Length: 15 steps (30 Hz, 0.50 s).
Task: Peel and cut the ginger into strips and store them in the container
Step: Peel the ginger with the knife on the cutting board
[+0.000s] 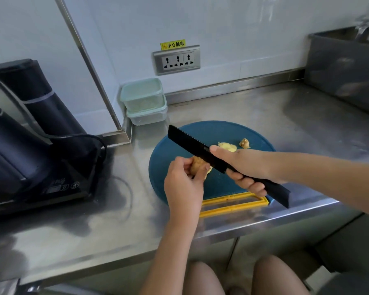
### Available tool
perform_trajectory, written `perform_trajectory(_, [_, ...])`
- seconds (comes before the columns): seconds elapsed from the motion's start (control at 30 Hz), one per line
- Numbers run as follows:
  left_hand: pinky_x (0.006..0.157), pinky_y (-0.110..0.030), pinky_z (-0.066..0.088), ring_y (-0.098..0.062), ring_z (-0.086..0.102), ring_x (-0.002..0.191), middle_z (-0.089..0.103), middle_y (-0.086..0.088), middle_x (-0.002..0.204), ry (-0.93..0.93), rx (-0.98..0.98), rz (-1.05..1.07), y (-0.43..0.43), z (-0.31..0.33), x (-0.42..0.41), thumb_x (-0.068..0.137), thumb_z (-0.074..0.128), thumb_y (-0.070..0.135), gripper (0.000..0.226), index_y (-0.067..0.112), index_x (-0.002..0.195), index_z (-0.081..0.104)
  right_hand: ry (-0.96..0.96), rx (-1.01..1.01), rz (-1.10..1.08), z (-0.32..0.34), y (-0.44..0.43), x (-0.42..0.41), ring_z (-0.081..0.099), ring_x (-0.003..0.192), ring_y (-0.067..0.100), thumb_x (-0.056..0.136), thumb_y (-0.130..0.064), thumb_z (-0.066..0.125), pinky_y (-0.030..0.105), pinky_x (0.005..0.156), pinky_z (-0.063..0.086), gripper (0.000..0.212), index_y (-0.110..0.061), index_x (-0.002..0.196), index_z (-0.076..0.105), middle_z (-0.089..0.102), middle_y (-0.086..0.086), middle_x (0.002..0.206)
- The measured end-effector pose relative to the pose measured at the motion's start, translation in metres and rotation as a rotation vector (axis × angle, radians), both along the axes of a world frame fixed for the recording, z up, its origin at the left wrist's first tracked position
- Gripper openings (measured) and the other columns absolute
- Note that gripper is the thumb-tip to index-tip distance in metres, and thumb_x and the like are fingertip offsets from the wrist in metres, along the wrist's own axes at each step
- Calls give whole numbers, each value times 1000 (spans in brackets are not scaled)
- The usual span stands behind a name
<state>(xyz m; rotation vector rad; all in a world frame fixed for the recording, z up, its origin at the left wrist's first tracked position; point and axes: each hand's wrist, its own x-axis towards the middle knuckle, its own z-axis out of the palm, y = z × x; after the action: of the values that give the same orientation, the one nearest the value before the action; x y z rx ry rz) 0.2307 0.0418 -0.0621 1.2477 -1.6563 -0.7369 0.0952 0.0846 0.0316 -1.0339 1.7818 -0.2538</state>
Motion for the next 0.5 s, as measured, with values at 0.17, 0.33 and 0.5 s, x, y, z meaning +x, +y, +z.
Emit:
perform_trajectory(0.17, [62,-7,45,2,60,72,66,8,86,21,10,-3,0,0,2,79,72,36,25,18,94,61,-23,-42,16,6,-14,10,25,38,15,88,-78,23,23,41,29,67,-18,60,31,30,0,48])
perform_trajectory(0.33, [63,-4,44,4,61,75,67,10,87,65,31,-12,2,2,5,79,73,35,24,20,96,63,-91,4,-61,-5,7,3,28,37,16,84,-82,26,21,41,30,70,-19,55,33,33,0,47])
perform_trajectory(0.5, [62,-6,45,2,61,76,65,10,89,17,3,1,3,2,2,79,72,36,26,20,98,63,-143,30,-101,-14,39,-11,28,37,15,84,-80,26,21,39,31,71,-19,49,34,32,0,48])
